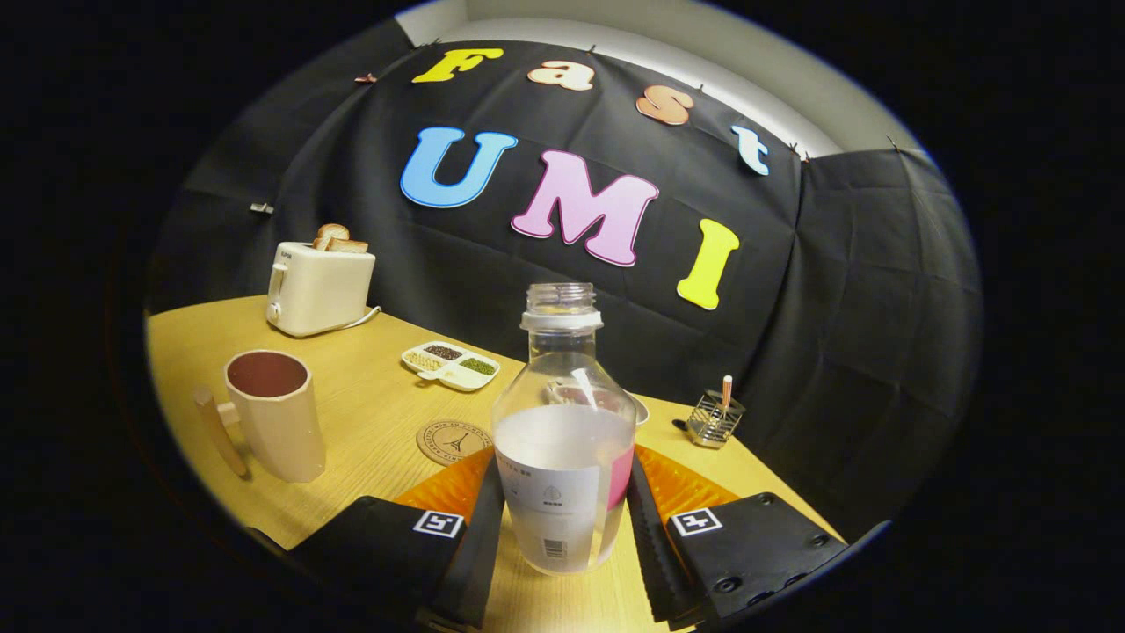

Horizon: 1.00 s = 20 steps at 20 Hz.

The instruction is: Take the bottle from table, then pour the juice into the cup, finally place the bottle on the coaster

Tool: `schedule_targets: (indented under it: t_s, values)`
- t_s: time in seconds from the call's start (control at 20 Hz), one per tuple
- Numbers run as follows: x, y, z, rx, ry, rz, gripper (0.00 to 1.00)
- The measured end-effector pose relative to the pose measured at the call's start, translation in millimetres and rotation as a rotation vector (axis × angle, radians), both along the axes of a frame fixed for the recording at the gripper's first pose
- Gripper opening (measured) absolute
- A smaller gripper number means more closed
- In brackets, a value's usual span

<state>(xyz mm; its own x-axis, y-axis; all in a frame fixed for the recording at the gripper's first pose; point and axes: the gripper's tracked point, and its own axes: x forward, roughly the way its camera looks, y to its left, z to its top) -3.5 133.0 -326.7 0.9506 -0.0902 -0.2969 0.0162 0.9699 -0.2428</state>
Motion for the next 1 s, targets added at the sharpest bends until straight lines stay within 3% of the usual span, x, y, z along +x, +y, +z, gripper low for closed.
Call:
schedule_targets:
  t_s: [0.45,0.8,1.0]
  values:
    - [8.5,38.5,35.7,-0.307,-0.004,0.177,0.7]
    - [9.2,89.0,28.6,-0.51,0.011,0.356,0.7]
    - [4.9,102.8,19.4,-0.647,0.017,0.414,0.7]
